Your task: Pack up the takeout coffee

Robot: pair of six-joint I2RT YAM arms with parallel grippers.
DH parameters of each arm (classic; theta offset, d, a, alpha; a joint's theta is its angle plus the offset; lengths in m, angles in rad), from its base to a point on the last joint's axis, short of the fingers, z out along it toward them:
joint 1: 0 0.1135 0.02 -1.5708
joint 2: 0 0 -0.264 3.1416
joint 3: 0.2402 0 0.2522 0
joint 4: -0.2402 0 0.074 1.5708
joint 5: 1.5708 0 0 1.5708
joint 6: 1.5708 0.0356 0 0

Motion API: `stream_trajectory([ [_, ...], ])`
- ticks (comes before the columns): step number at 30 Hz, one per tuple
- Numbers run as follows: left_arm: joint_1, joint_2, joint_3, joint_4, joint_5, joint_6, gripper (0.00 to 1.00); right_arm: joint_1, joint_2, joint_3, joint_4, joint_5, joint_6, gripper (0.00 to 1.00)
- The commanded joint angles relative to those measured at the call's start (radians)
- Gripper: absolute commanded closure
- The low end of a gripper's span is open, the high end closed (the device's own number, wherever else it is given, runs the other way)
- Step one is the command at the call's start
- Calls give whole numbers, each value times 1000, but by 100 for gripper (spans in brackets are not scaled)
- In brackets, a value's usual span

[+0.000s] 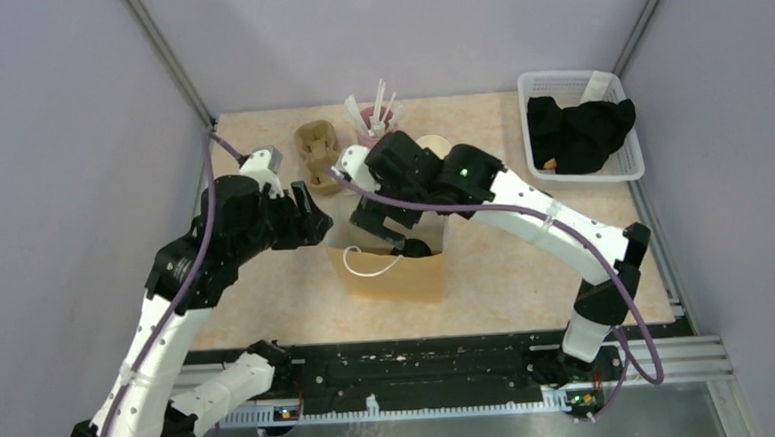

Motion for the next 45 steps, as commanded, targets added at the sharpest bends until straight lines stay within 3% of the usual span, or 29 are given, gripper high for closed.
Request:
stream_trajectory([
  [1,-3,78,40,2,83,-16,25,9,-49,199,-104,175,270,3],
  [8,-3,155,50,1,160,-33,20,-10,-65,285,-383,290,733,1],
  [10,-3,187,56,-19,185,-40,20,-47,-115,183,-372,213,873,1],
  [12,-3,210,60,-32,217,-38,21,-85,-190,58,-308,147,989,1],
  [16,-2,220,42,-17,309,-36,23,-152,-297,-169,-81,17,1062,2],
  [24,-3,160,-48,106,513,-105,30,-339,-292,-323,298,-277,1074,10],
  [29,-4,106,-142,191,613,-191,28,-374,-171,-212,385,-351,1055,10],
  [35,-12,53,-248,433,729,-307,23,-402,80,-22,471,-441,1011,8],
  [37,-19,57,-221,422,734,-290,21,-416,181,154,378,-453,963,6],
  [39,-20,45,-158,340,695,-224,19,-451,275,421,168,-422,909,5],
  [41,-20,15,-94,250,641,-143,17,-482,322,587,-20,-342,819,3],
  [43,-21,-10,-41,191,595,-81,12,-510,303,628,-136,-283,734,1],
  [45,-20,-1,12,147,582,-29,11,-539,227,545,-169,-282,681,1],
])
